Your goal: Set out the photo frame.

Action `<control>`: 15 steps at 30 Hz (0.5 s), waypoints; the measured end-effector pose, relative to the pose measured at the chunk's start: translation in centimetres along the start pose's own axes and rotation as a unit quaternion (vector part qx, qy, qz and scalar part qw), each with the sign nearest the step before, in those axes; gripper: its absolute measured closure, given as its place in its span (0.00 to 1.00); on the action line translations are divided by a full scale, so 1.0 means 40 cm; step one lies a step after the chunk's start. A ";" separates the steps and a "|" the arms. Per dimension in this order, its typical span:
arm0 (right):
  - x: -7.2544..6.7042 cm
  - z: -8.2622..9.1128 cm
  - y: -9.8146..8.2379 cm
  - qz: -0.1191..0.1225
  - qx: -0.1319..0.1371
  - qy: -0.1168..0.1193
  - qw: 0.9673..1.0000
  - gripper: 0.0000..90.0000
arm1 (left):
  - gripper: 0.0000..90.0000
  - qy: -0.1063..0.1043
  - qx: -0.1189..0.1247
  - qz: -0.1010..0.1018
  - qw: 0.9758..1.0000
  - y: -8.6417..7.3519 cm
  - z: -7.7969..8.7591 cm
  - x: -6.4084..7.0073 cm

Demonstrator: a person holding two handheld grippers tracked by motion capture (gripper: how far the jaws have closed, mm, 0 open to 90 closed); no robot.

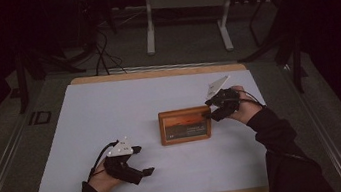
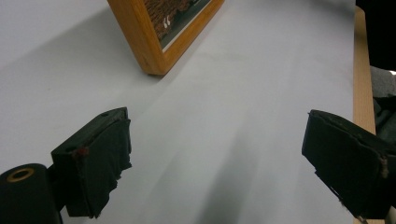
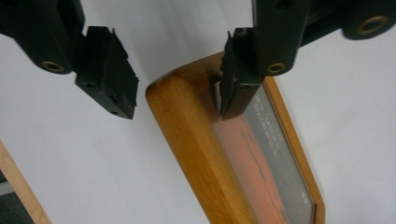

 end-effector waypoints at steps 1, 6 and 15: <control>0.000 0.000 -0.001 -0.003 0.003 0.000 1.000 0.50 | 0.09 0.000 0.001 0.002 1.000 0.000 0.000 0.000; -0.021 0.000 -0.002 0.002 0.015 -0.018 1.000 0.50 | 0.09 0.001 0.003 0.002 1.000 0.001 -0.001 0.000; -0.054 0.024 0.006 -0.036 0.065 -0.034 0.997 0.33 | 0.09 0.000 0.003 -0.001 1.000 0.000 -0.002 0.003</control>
Point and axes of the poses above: each handheld gripper's, and its own axes: z roughly backward along the jaws, y roughly out of its top, x roughly to its right, the point moved 1 cm from there along -z, roughly forward along the jaws, and after that the axes turned 13 degrees about y, right-handed, at the moved point
